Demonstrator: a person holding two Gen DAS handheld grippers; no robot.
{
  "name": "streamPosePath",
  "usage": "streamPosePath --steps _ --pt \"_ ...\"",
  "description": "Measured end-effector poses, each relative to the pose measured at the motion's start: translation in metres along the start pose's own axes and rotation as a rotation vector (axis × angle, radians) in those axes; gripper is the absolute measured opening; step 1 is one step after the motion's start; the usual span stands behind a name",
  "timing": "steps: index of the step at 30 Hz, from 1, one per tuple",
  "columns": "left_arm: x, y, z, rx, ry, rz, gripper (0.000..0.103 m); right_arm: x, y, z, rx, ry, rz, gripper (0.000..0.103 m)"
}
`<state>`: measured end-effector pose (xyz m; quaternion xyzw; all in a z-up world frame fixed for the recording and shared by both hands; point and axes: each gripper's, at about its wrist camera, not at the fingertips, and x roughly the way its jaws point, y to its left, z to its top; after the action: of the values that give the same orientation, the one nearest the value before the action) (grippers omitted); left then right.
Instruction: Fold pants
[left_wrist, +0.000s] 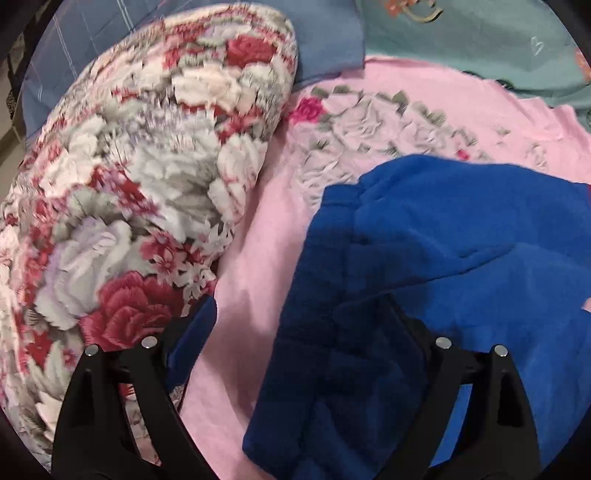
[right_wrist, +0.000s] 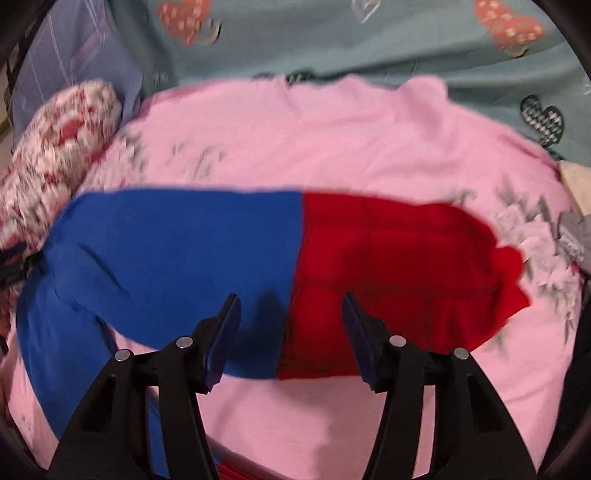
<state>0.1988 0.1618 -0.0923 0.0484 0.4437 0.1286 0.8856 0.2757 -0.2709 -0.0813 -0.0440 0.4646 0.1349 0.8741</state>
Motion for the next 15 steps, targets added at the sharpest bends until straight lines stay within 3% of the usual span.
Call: streamPosePath --steps 1,2,5,6,7,9,12,15 --pt "0.011 0.0 -0.001 0.013 0.036 0.059 0.096 0.014 -0.004 -0.003 0.003 0.053 -0.02 0.058" --pt "0.011 0.0 0.0 0.018 0.04 0.069 0.097 0.021 -0.013 -0.003 0.018 0.067 -0.063 0.057" --pt "-0.008 0.002 0.007 0.017 -0.004 0.081 0.096 0.002 -0.032 0.003 0.078 0.012 -0.368 0.059" --pt "-0.017 0.003 0.012 0.012 -0.041 0.079 0.096 -0.007 -0.032 0.006 0.101 -0.026 -0.343 0.059" --pt "-0.03 0.002 0.02 0.002 -0.096 0.067 0.096 -0.018 -0.031 0.011 0.143 -0.058 -0.216 0.059" --pt "-0.043 -0.006 0.035 0.002 -0.16 0.034 0.096 -0.026 -0.017 0.021 0.169 -0.083 -0.049 0.059" --pt "-0.039 -0.03 0.064 0.02 -0.16 -0.041 0.096 -0.021 0.024 0.043 0.137 -0.092 0.114 0.057" --pt "-0.015 -0.056 0.088 0.019 -0.121 -0.056 0.096 0.007 0.078 0.063 0.088 -0.071 0.21 0.045"
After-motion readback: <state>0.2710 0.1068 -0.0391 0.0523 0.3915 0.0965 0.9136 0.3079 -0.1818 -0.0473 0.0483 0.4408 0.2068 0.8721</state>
